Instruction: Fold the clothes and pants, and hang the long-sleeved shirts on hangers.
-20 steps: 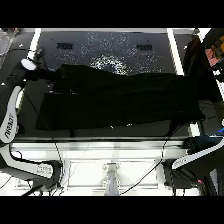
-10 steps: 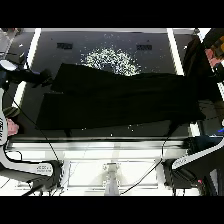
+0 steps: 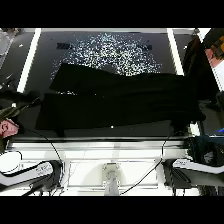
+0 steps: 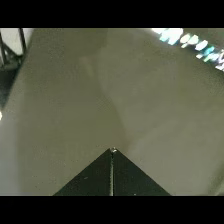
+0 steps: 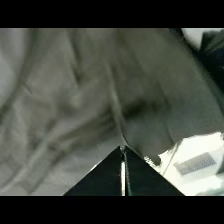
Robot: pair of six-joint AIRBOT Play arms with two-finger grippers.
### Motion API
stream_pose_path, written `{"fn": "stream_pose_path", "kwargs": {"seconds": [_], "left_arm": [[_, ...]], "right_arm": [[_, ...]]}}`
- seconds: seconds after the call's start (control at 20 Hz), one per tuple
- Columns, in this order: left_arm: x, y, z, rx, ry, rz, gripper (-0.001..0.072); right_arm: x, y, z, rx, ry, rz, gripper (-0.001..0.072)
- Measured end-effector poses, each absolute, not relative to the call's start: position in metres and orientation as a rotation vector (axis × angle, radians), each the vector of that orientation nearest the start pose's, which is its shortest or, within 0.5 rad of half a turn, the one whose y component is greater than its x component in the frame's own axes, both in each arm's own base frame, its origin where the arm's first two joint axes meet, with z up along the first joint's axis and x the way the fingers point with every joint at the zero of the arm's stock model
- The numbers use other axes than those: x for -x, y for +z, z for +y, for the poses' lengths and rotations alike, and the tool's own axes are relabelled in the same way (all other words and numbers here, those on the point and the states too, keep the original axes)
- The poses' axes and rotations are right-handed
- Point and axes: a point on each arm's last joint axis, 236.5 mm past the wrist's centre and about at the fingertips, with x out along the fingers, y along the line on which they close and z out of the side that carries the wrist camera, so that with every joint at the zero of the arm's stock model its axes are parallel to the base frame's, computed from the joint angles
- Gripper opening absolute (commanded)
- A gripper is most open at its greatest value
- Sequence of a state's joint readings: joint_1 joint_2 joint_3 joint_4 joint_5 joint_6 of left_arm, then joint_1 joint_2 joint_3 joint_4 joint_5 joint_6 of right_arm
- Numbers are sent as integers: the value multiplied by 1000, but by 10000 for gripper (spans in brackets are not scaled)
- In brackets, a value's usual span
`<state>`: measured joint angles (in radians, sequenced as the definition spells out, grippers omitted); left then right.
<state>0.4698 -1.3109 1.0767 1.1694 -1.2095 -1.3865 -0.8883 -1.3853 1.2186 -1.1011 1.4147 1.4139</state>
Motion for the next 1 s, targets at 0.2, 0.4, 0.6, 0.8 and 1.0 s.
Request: {"fn": "stream_pose_path", "kwargs": {"seconds": [0.2,0.4,0.6,0.8,1.0], "left_arm": [[-312,-12,105,626,145,1248,4],[-292,-8,118,669,199,1217,5],[-286,-7,121,682,213,1213,5],[-282,-7,119,691,210,1224,5],[-281,-7,119,692,209,1226,5]], "right_arm": [[-251,-26,-177,-1011,-427,1257,632],[-241,-55,-176,-1115,-544,1242,633],[-260,-71,-190,-1203,-623,1133,633],[-282,-71,-200,-1268,-646,1019,633],[-287,-70,-196,-1304,-636,1010,631]]}}
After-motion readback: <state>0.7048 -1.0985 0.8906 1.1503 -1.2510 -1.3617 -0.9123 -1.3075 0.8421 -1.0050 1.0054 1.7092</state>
